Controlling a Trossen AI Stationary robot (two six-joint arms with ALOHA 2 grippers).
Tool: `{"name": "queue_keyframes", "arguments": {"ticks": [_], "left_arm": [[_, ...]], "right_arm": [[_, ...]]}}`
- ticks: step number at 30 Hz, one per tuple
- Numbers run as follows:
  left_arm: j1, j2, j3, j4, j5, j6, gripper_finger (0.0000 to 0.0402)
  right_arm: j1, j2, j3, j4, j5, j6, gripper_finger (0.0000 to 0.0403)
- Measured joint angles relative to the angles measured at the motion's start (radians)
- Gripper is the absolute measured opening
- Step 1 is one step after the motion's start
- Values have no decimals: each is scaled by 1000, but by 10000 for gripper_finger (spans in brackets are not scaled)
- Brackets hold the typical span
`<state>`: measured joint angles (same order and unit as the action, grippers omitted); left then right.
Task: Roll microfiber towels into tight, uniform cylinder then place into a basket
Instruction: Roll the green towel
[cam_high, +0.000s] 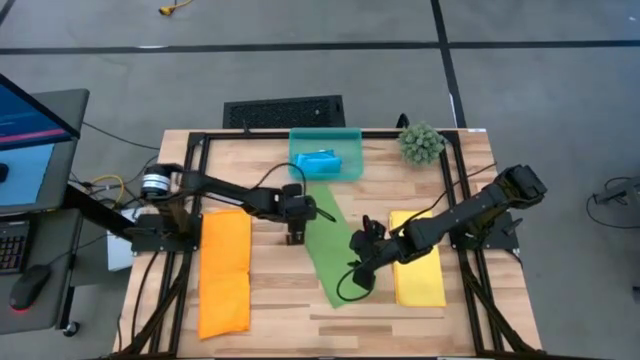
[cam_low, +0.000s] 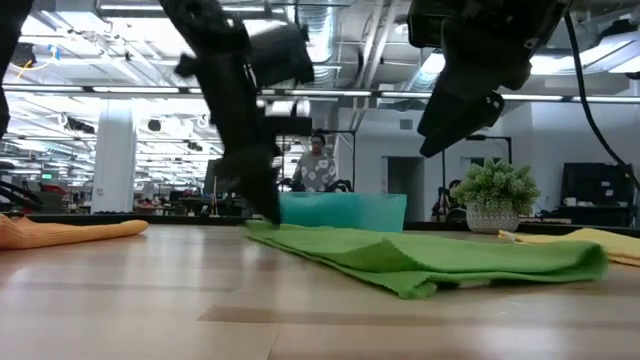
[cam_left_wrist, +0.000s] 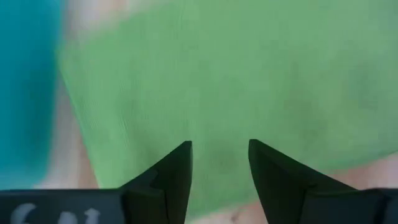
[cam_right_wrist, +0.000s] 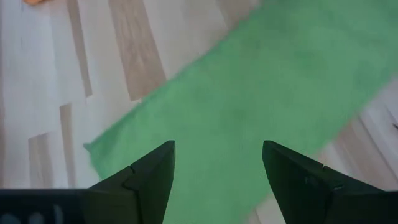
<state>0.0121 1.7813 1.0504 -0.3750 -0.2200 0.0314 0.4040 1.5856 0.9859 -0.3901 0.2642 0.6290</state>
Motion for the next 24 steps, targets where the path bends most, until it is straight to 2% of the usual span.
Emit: {"name": "queue_keyframes", "arguments": {"ticks": [6,13,17,24], "left_arm": [[-121,-21,1,73,28,-42,151],[-260,38,-16,378,29,-92,151],[-298,124,-14,554,30,-121,151],[-324,221,8,614,43,-171,151]], "right_arm": [[8,0,0,-5,0,3,265],[7,0,0,-5,0,3,265],[8,0,0,-9,0,2,265],[8,0,0,-30,-1,1,265]]}}
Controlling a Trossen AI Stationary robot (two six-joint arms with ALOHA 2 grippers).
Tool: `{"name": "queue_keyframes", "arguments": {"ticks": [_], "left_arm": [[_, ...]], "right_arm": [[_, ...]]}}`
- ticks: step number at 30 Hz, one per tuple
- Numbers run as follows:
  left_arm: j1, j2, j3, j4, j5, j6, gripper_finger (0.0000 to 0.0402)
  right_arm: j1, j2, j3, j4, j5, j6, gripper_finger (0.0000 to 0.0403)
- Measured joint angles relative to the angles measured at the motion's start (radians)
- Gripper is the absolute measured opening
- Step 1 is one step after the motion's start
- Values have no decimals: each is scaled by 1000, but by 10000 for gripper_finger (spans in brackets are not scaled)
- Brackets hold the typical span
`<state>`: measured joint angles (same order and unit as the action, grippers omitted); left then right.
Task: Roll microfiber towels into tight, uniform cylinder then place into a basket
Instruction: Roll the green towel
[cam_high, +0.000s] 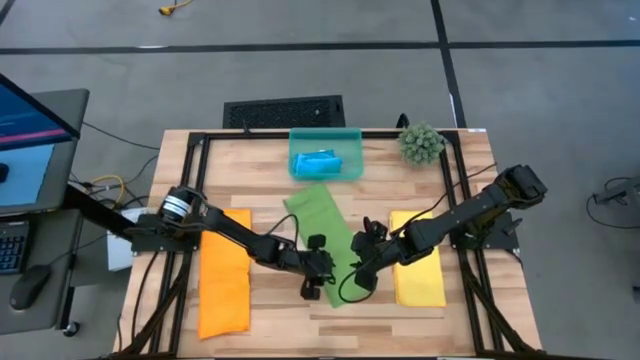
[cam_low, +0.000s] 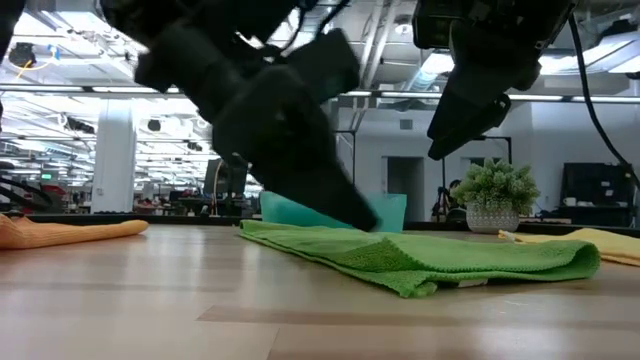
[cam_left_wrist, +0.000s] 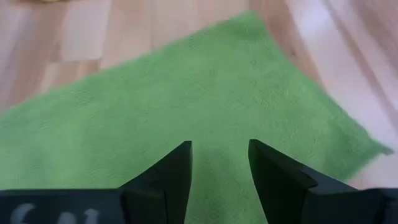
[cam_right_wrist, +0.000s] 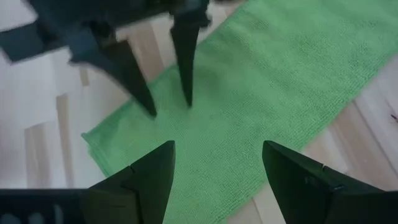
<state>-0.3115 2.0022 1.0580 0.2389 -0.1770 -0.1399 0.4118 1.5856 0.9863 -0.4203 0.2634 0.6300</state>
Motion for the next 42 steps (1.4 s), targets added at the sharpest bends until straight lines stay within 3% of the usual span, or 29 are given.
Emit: {"name": "queue_keyframes", "arguments": {"ticks": [9,28,42], "left_arm": [[4,23,13,-154,34,-46,151],[-101,-123,7,-651,72,-34,151],[-223,-225,2,-797,-118,-92,151]], "right_arm": [[-34,0,0,-31,0,-10,265],[-189,0,0,-15,0,-109,265],[-177,0,0,228,-4,-413,265]]}}
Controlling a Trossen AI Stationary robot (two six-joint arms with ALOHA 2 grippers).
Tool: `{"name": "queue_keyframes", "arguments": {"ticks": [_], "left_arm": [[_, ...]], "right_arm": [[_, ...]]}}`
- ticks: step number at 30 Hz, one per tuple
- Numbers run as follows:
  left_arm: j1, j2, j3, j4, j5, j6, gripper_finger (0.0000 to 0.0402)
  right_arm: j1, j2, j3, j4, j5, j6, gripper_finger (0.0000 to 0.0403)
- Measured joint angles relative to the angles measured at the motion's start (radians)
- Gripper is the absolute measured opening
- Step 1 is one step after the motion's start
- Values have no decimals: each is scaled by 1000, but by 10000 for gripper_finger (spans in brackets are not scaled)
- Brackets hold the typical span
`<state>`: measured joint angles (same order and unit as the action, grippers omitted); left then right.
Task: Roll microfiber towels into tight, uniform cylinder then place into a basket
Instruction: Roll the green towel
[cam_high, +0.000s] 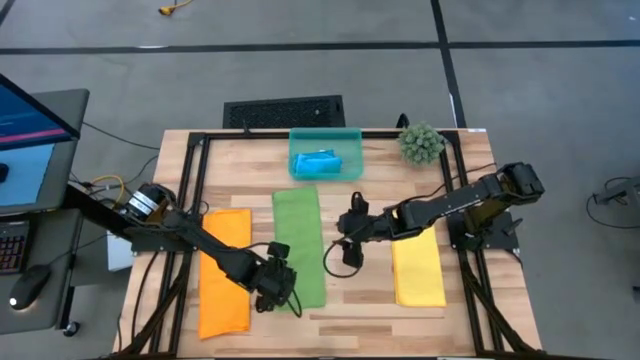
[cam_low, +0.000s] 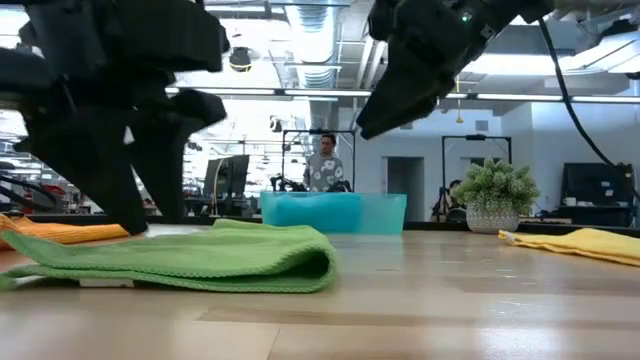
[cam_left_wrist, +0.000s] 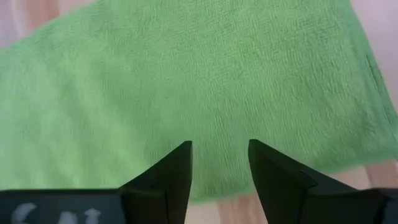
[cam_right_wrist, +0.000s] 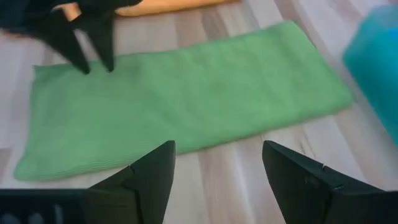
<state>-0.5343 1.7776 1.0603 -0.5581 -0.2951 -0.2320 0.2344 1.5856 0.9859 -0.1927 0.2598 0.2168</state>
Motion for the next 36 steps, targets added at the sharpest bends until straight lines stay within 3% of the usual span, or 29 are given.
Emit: {"name": "queue_keyframes", "arguments": {"ticks": [7,13,19,23,36], "left_arm": [[-55,-33,2,-39,-7,-125,151],[-161,-33,2,-69,1,-234,151],[-240,-33,3,0,-6,-239,151],[-251,-33,3,40,-7,-222,151],[-251,-1,5,185,-65,-142,151]], "right_arm": [[51,2,0,23,0,-42,265],[112,86,0,88,0,-67,265],[162,210,11,340,-1,-312,265],[179,263,53,375,0,-423,265],[251,275,85,374,0,-463,265]]}}
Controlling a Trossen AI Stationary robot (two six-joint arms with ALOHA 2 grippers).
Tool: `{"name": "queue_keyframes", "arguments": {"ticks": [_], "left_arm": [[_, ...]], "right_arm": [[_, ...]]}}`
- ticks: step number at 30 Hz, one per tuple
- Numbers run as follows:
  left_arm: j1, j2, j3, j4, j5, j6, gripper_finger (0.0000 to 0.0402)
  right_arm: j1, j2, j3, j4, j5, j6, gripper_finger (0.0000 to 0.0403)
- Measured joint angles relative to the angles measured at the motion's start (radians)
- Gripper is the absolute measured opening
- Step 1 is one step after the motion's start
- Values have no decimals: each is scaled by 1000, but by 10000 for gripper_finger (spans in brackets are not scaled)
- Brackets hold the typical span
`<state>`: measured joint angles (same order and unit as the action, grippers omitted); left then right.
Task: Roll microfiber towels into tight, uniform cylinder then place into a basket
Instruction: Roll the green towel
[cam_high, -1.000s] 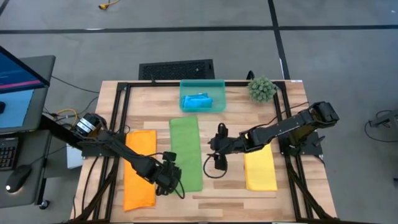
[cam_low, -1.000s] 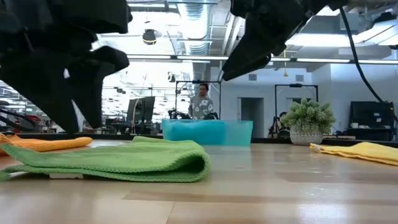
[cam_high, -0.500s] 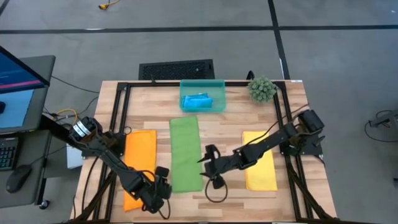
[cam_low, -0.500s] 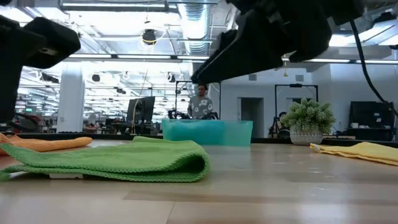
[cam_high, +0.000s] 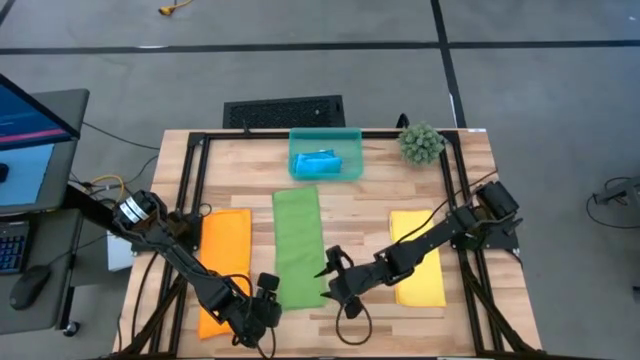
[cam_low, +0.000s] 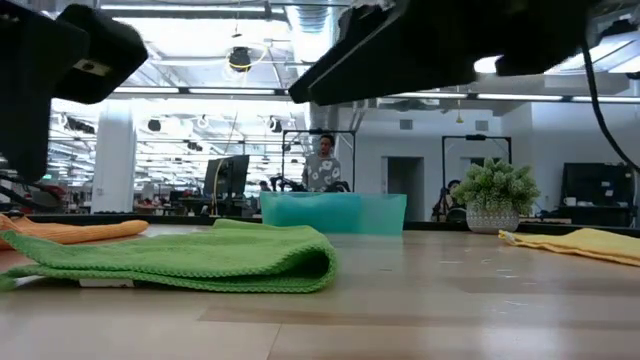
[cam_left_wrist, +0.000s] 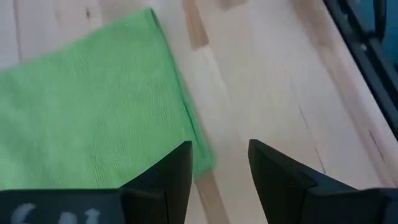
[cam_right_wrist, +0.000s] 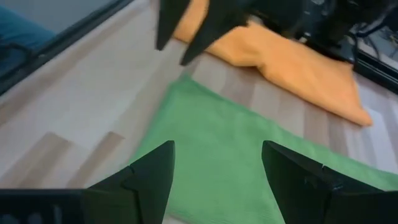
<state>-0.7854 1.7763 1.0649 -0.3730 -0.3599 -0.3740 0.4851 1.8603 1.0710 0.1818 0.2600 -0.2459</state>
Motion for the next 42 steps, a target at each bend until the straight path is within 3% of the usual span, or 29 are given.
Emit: {"name": "queue_keyframes", "arguments": {"ticks": [4,10,13,30,42], "left_arm": [[0,23,-2,26,-41,11,151],[-3,116,10,82,-1,13,151],[-10,142,29,76,-45,10,151],[-58,135,34,-15,-232,-3,151],[-30,138,-15,6,-215,-37,151]], "right_arm": [[23,5,-1,0,0,5,265],[50,5,0,22,0,42,265],[65,5,-1,25,0,67,265],[82,190,58,124,0,113,265],[69,261,66,86,-13,205,265]]}}
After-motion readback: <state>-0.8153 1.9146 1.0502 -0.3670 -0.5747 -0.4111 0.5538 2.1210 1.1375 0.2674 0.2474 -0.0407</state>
